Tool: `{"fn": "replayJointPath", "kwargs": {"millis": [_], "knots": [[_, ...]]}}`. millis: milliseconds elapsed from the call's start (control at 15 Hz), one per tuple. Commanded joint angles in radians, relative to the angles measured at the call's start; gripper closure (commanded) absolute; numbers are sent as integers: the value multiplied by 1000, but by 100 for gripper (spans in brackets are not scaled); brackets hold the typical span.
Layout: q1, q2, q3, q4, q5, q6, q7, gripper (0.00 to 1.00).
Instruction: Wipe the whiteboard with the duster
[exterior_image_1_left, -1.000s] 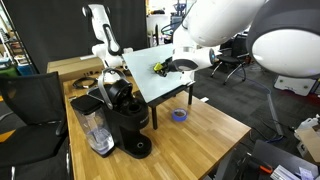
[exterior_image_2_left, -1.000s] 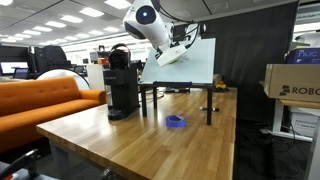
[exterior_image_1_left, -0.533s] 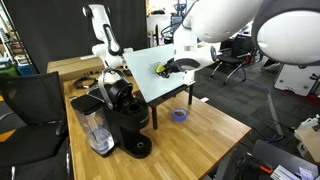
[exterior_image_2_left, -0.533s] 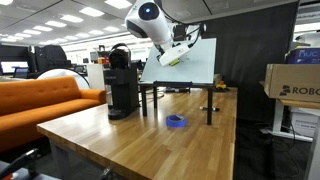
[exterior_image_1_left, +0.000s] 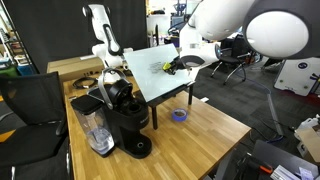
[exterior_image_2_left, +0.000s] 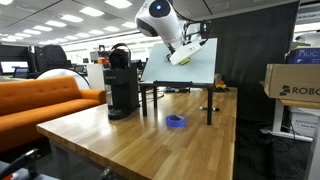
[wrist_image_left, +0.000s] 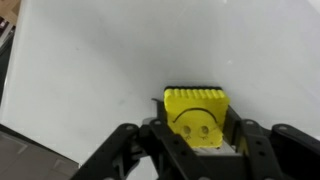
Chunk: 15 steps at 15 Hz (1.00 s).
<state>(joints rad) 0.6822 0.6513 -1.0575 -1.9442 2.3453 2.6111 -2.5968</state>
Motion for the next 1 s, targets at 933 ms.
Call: {"fn": "replayJointPath", "kwargs": {"millis": [933], "knots": [[45, -3, -15, 13, -38, 30, -7, 72]]}}
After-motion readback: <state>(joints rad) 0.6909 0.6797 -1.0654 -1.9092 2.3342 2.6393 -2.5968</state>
